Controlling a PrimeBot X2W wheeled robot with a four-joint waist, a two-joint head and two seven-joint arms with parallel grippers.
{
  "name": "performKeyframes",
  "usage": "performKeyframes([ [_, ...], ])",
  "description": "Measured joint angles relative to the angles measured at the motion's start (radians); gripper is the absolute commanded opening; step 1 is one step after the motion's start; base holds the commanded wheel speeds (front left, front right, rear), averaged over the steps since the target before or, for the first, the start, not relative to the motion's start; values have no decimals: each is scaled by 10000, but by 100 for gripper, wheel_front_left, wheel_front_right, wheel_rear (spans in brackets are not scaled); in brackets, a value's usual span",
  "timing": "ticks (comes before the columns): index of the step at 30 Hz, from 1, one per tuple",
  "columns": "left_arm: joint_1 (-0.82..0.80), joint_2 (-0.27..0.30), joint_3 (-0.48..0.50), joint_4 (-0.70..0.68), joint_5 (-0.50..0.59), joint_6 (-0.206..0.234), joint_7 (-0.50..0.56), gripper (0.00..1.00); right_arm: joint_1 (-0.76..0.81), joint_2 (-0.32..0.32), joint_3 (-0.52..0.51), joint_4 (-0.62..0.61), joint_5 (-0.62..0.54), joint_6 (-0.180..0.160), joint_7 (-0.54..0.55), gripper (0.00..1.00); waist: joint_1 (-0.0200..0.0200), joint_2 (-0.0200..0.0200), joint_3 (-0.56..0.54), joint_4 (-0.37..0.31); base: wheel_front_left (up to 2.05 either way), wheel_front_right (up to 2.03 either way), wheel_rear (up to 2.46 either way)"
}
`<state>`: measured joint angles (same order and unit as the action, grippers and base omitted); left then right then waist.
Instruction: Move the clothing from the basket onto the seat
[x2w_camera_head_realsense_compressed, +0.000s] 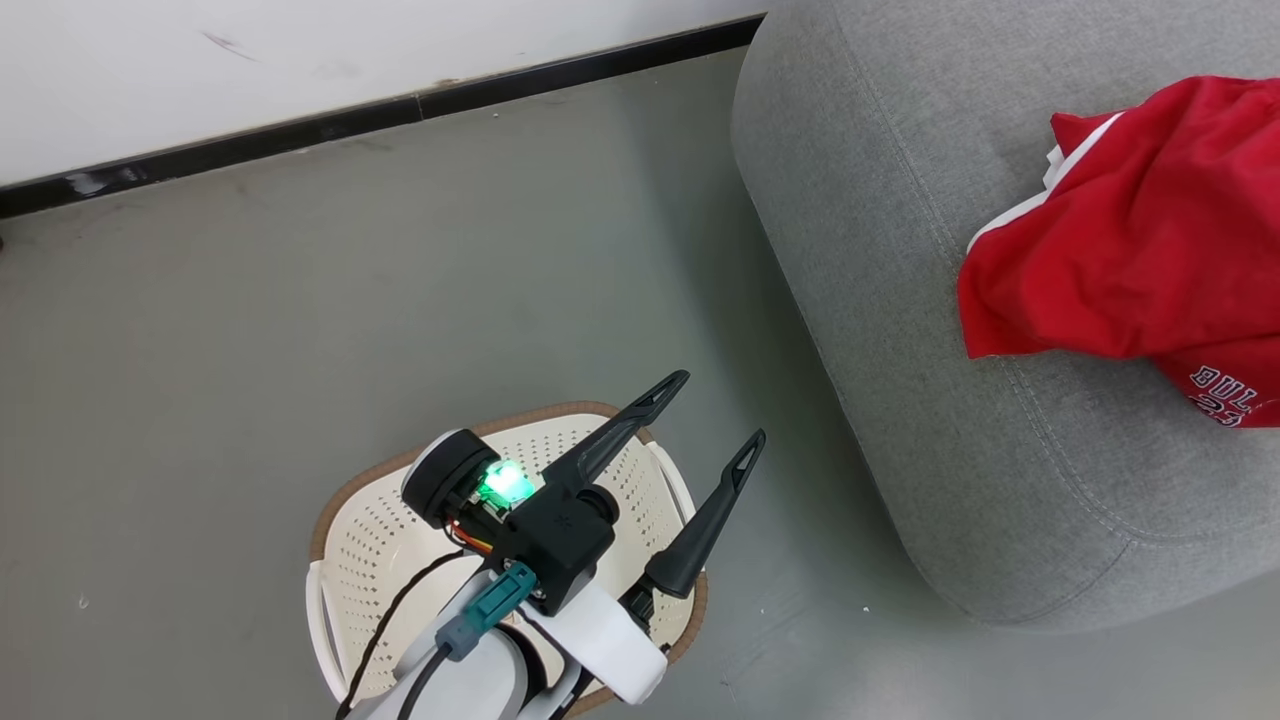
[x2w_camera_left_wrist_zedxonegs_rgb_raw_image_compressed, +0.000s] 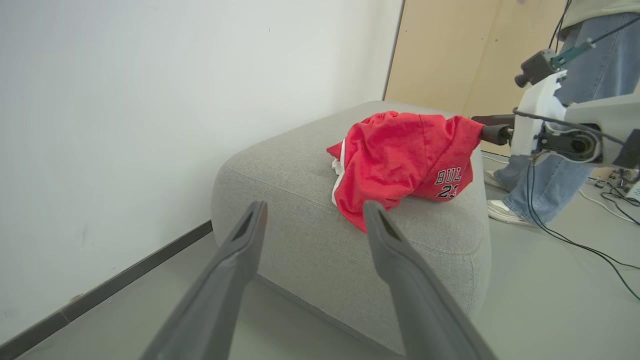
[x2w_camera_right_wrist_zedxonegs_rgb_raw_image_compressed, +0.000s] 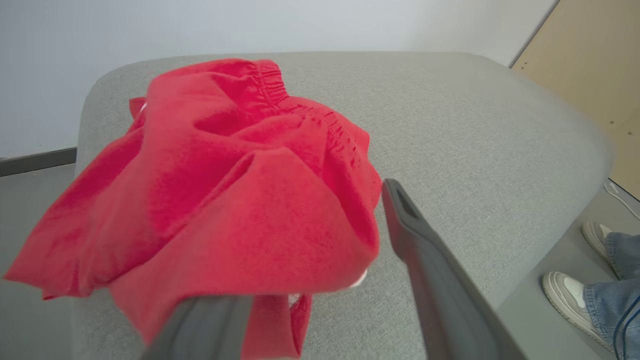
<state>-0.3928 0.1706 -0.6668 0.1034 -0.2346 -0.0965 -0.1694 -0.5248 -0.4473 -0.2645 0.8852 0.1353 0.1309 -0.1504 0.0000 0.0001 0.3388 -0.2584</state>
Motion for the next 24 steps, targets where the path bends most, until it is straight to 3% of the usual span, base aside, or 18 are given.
performKeyframes([
  [24,0,98,144,4,-4,81,-86,100,1570,71,426,341,917,0,-226,100,0,-1,52,-522,0,0,0],
])
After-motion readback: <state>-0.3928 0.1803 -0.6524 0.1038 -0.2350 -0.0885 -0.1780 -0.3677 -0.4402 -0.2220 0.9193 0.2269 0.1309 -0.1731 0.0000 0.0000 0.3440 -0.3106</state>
